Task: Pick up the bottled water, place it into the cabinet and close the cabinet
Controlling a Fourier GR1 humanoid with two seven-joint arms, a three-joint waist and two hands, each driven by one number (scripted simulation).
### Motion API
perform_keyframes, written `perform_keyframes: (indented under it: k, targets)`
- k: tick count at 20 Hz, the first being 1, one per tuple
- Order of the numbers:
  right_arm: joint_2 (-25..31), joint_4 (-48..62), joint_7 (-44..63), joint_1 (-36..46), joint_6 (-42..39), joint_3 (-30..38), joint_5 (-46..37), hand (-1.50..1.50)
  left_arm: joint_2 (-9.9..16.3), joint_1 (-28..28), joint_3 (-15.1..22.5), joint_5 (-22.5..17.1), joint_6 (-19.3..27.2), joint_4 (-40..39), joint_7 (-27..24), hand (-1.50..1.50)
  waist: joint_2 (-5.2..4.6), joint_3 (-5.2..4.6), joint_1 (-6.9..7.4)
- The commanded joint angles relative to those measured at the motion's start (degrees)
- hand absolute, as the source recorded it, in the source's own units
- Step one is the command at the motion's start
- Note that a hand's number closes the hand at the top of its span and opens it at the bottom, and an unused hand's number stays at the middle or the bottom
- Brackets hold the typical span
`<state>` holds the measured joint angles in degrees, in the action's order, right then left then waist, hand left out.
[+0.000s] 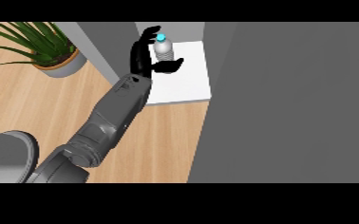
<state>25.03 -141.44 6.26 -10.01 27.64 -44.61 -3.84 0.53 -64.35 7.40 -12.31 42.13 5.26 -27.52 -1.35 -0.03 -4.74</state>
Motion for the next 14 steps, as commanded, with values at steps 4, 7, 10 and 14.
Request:
perform_keyframes:
  k: [4, 7, 10, 14]
  targets:
    - [0.5, -4.6, 4.1, 1.4, -0.5, 0.0, -0.8, -1.5, -0.5, -1.1, 1.5, 2.4, 4.3, -2.8, 0.8, -1.5, -0.11, -0.11, 0.41]
    - [0.0, -2.9, 3.4, 2.4, -0.7, 1.1, -0.2, -1.5, 0.2, -0.6, 0.6, 1.8, 3.3, -2.2, -0.1, -1.5, -0.28, -0.11, 0.47]
    - [0.4, -2.1, 0.4, 0.0, -0.8, -2.4, -1.2, -1.5, 0.8, 0.1, -0.3, 1.2, 3.6, -1.6, -1.4, -1.5, -0.33, -0.09, -0.47]
    - [1.7, -4.8, 1.2, -0.9, -0.4, -0.7, -0.3, -1.5, -0.4, 0.5, -1.1, 0.5, -1.5, 0.4, -3.2, -1.5, 0.01, -0.08, 0.15]
